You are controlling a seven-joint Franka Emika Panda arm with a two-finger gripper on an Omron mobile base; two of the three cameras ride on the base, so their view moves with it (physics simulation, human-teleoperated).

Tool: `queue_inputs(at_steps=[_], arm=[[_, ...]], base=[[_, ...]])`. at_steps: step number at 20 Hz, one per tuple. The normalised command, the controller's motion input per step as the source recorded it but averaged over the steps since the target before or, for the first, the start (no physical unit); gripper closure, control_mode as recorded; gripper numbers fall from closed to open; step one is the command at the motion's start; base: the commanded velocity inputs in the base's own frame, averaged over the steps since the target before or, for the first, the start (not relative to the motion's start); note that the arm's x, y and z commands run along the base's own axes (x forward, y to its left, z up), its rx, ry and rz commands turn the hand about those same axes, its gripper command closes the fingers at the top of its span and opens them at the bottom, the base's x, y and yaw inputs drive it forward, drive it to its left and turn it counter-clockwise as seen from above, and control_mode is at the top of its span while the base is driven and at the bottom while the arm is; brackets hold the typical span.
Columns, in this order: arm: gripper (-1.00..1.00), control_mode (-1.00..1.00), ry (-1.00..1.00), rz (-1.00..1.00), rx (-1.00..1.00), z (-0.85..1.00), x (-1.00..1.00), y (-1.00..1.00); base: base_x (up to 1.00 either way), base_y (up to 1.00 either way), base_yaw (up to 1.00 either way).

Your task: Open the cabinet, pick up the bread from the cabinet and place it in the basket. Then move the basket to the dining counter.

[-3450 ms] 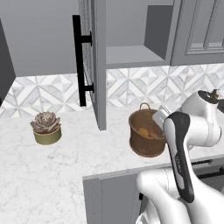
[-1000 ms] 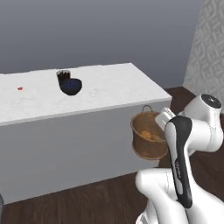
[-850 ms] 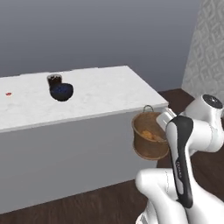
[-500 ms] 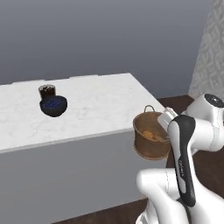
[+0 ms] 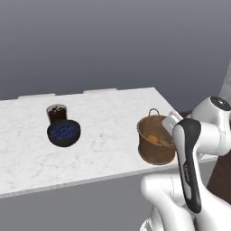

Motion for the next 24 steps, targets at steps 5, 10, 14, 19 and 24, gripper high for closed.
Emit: queue_inputs(at_steps=[5,10,14,19,24], arm=[[1.00,-1.00,0.00,0.02,0.00,0.00,0.13,0.00],[1.00,-1.00,0.00,0.12,0.00,0.00,0.79,0.00],[1.00,-1.00,0.02,0.12,0.00,-0.21,0.97,-0.25],[1.00,-1.00,0.01,0.07,0.01,-0.64,1.00,-0.42],[1.00,-1.00,0.01,0.04,0.00,-0.40,0.81,-0.12]], base=[[0.58,0.00,0.09],[0.00,0.00,0.00],[0.00,0.00,0.00],[0.00,0.00,0.00],[0.00,0.00,0.00]])
